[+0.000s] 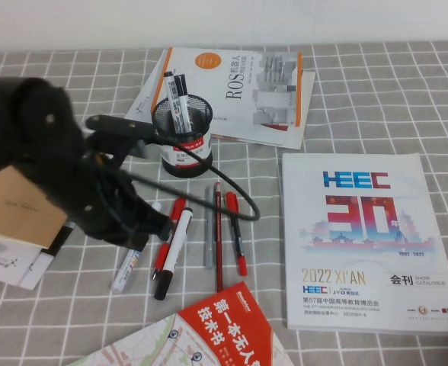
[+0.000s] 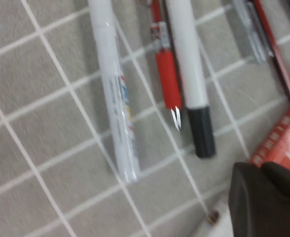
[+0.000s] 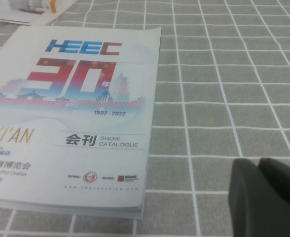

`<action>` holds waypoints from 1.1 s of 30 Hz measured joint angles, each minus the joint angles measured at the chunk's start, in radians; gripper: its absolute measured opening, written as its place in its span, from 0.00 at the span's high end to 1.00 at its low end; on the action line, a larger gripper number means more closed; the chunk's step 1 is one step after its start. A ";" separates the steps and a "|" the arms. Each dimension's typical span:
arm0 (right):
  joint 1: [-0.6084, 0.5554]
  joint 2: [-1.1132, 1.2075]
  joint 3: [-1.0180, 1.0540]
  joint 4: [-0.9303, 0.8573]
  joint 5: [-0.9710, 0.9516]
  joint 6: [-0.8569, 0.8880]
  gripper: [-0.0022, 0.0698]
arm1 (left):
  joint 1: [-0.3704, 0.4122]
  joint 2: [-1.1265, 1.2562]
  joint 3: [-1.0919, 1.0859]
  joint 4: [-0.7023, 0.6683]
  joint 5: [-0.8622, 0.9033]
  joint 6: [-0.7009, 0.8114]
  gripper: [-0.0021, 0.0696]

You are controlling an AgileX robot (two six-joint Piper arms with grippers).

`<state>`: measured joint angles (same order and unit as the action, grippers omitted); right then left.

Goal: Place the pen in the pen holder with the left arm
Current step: Pick up the pen on the table

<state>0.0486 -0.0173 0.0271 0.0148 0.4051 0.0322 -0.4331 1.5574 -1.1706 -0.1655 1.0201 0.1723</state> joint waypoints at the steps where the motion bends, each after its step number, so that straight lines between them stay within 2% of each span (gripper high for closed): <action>1: 0.000 0.000 0.000 0.000 0.000 0.000 0.99 | 0.000 0.019 -0.013 0.007 0.002 0.003 0.97; 3: 0.000 0.000 0.000 0.000 0.000 0.000 0.99 | 0.000 0.063 -0.039 0.029 0.011 0.016 0.96; 5: 0.000 0.000 0.000 0.000 0.000 0.000 0.99 | 0.000 0.103 -0.066 0.060 0.020 0.031 0.91; 11: 0.000 0.000 0.000 0.000 0.000 0.000 0.99 | 0.000 0.208 -0.126 0.111 0.034 0.035 0.62; 14: 0.000 0.000 0.000 0.000 0.000 0.000 0.99 | 0.000 0.259 -0.148 0.143 0.034 0.035 0.57; 33: 0.000 0.000 0.000 0.000 0.000 0.000 0.99 | 0.044 0.429 -0.214 0.178 0.022 0.028 0.56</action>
<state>0.0486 -0.0173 0.0271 0.0148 0.4051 0.0322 -0.3888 1.9865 -1.3848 0.0124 1.0417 0.2002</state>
